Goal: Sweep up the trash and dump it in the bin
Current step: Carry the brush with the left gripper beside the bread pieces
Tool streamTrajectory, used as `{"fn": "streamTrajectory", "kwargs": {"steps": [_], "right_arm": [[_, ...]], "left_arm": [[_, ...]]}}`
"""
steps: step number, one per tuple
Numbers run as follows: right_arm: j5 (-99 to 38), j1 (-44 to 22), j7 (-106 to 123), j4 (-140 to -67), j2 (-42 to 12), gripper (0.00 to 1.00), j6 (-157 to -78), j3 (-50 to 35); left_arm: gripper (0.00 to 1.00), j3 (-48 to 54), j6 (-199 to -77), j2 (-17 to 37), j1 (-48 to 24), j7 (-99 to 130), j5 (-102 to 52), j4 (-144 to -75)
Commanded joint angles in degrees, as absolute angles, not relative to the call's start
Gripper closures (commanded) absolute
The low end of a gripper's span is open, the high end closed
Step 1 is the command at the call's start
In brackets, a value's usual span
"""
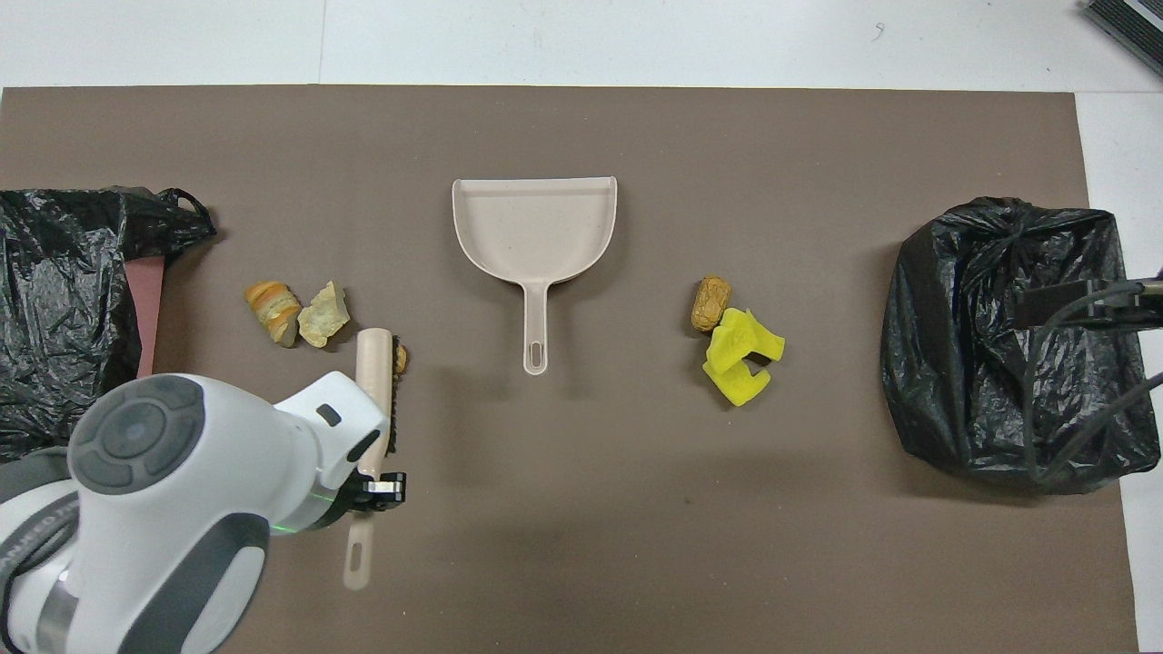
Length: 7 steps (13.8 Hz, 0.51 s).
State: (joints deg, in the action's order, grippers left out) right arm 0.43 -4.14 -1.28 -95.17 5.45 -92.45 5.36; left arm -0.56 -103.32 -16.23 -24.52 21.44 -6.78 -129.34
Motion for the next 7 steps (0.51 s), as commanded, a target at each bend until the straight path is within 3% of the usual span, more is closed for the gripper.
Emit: {"fn": "streamTrajectory", "kwargs": {"steps": [1, 7], "right_arm": [[0.3, -3.6, 0.9, -96.7, 6.7, 0.00, -93.0, 5.4], [0.3, -3.6, 0.8, -96.7, 6.7, 0.00, -93.0, 5.4]], "left_arm": [[1.00, 0.3, -105.7, -14.1, -17.0, 15.8, -5.2, -128.0], [1.00, 0.3, -112.1, -12.0, -5.7, 3.1, -5.2, -128.0]]}}
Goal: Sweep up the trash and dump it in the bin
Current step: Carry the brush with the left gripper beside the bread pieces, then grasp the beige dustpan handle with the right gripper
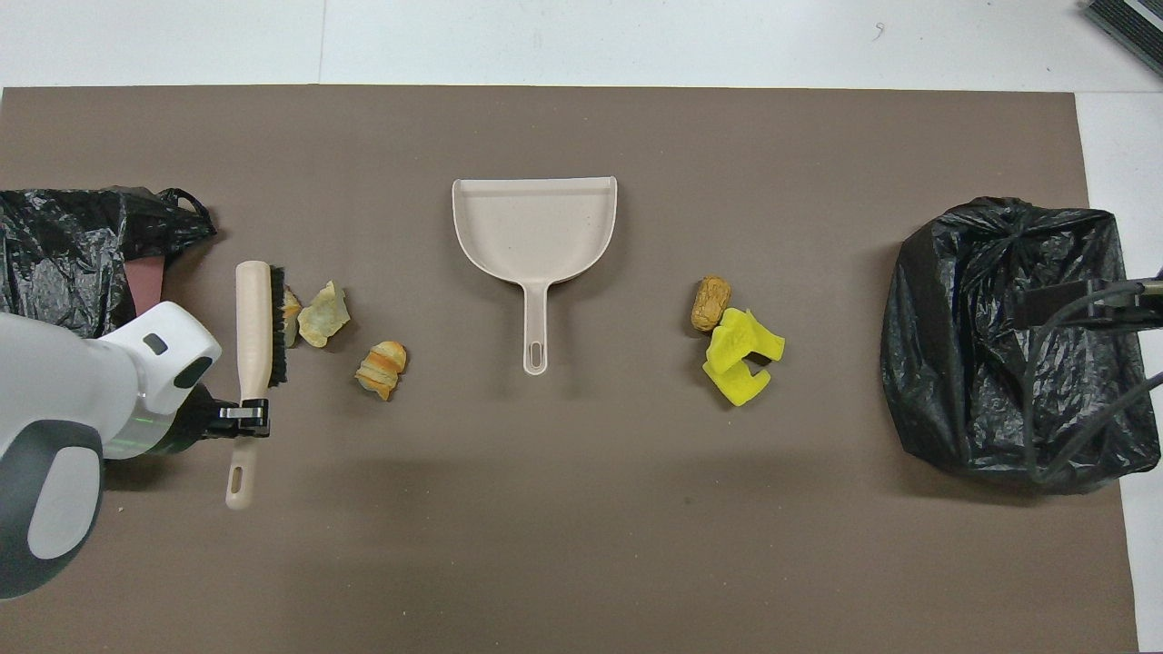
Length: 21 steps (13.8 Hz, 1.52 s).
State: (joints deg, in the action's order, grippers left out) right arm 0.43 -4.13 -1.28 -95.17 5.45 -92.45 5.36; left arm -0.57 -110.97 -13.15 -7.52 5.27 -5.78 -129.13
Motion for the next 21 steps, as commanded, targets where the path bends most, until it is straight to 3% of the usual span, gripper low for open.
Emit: {"fn": "streamTrajectory", "kwargs": {"steps": [1, 4, 7, 9, 12, 16, 21], "right_arm": [[0.3, -3.6, 0.6, -96.7, 6.7, 0.00, -93.0, 5.4], [-0.7, -5.1, 0.2, -96.8, 6.5, 0.00, -93.6, 5.1], [0.0, -10.5, -4.4, -96.8, 5.6, 0.00, -94.0, 4.7], [-0.2, -15.0, -12.5, -96.7, 2.7, 0.00, -98.2, 4.6], [-0.9, -24.1, -21.3, -95.3, -5.2, 0.00, -106.1, 4.4], [-3.2, -31.9, -32.8, -86.7, -20.1, 0.00, -111.5, 4.0], [-3.4, -38.8, -39.3, -85.1, -30.0, 0.00, -121.9, 4.0]], "left_arm": [[1.00, 0.3, -112.3, -11.7, -4.9, 2.1, -5.2, -128.0], [1.00, 0.3, -112.3, -11.7, -3.9, -0.3, -5.2, -128.0], [1.00, 0.3, -112.4, -11.6, -3.7, -0.5, -5.2, -128.1], [1.00, 0.4, -112.9, -11.4, -1.2, -3.1, -5.2, -128.1], [1.00, 0.3, -116.3, -8.6, 0.9, -6.1, -5.2, -128.3], [1.00, 0.4, -121.4, -3.4, 3.3, -9.0, -1.1, -127.3], [1.00, 0.4, -124.0, -0.5, 4.8, -10.6, -1.0, -126.8]]}}
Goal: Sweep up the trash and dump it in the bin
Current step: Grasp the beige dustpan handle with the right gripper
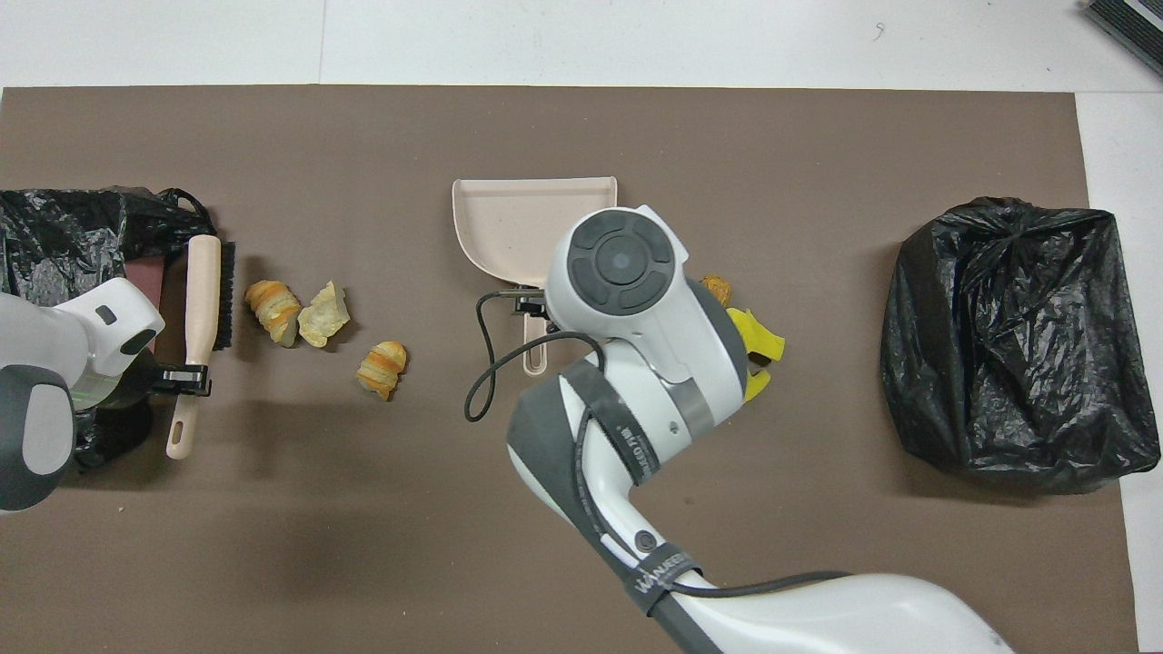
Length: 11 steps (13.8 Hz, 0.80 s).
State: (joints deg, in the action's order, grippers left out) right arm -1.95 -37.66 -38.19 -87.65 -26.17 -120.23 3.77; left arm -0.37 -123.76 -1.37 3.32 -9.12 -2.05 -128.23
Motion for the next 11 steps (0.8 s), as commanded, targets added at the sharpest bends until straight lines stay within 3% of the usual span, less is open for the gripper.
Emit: {"fn": "streamTrajectory", "kwargs": {"steps": [1, 7, 8, 11], "right_arm": [[-3.4, -39.0, -39.2, -85.0, -30.8, 0.00, -122.9, 4.0], [-3.0, -39.7, -37.9, -85.5, -32.1, 0.00, -123.7, 3.6], [-3.1, -39.4, -36.6, -85.6, -32.3, 0.07, -124.4, 3.6], [-3.9, -40.2, -34.0, -88.4, -31.6, 0.55, -127.1, 3.6]], "left_arm": [[1.00, 0.3, -123.5, -0.4, 4.9, -11.1, -1.0, -126.7], [1.00, 0.5, -123.7, 1.6, 3.8, -11.5, -1.1, -127.8], [1.00, 0.6, -123.6, 1.6, 3.5, -11.4, -1.4, -128.3], [1.00, 0.6, -123.6, 1.1, 0.7, -7.8, -1.8, -129.5]]}}
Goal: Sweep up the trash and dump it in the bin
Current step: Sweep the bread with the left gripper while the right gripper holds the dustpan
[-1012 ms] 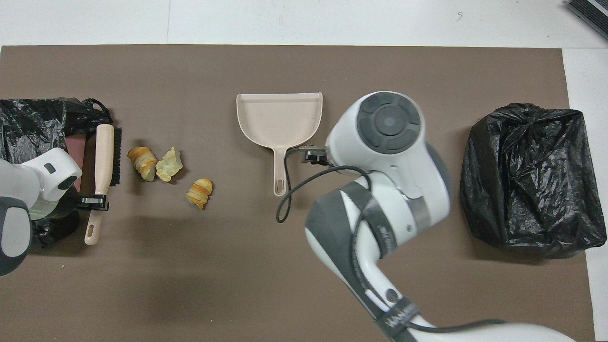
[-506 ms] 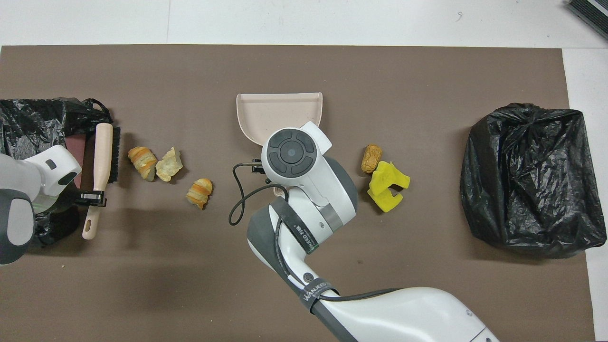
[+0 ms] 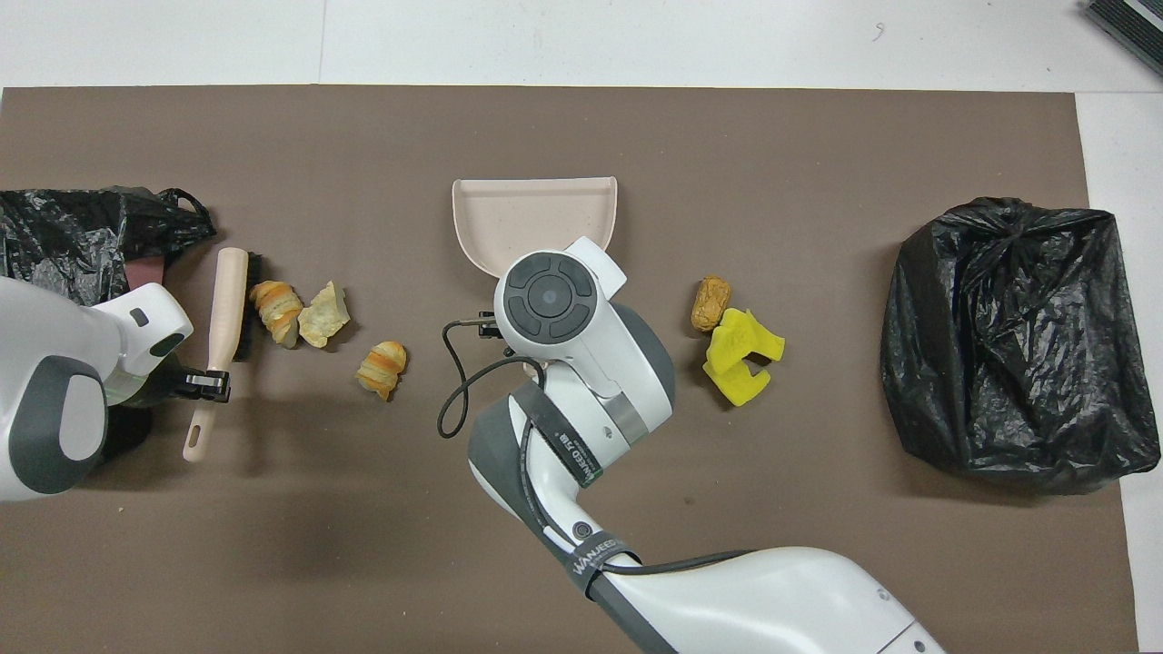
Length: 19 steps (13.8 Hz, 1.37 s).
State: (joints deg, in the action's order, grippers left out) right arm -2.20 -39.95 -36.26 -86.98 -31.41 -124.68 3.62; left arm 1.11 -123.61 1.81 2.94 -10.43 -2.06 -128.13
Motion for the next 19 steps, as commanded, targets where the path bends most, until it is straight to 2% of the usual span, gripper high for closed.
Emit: {"fn": "streamTrajectory", "kwargs": {"steps": [1, 4, 7, 9, 12, 16, 19], "right_arm": [[-3.9, -40.3, -34.6, -88.2, -31.6, 1.00, -126.3, 3.6], [-3.8, -39.0, -34.5, -87.0, -30.9, 1.00, -123.9, 3.6], [-7.6, -35.1, -18.0, -87.4, -27.0, 1.00, -121.9, 1.9], [-7.6, -31.4, -0.6, -90.4, -22.0, 1.00, -118.4, 1.8], [-6.6, -30.7, 17.5, -98.0, -14.5, 1.00, -116.0, 1.9], [-3.2, -31.6, 41.9, -104.9, -10.6, 1.00, -116.4, 1.8], [-0.7, -34.3, 46.3, -108.8, -10.1, 1.00, -116.7, 1.8]], "left_arm": [[1.00, 0.7, -123.6, 0.9, -0.5, -6.5, -1.8, -129.6], [1.00, 0.7, -123.3, 0.4, -2.9, -3.5, -2.2, -130.5], [1.00, 0.7, -123.3, -0.3, -4.6, -1.6, -3.1, -131.7], [1.00, 0.8, -123.3, -0.9, -5.8, -0.7, -3.2, -132.4], [1.00, 0.8, -123.0, -1.6, -7.3, 0.7, -3.4, -133.5], [1.00, 0.9, -123.0, -2.1, -9.5, 2.7, -4.7, -134.3], [1.00, 0.9, -123.0, -2.3, -11.1, 4.7, -5.0, -134.6]]}}
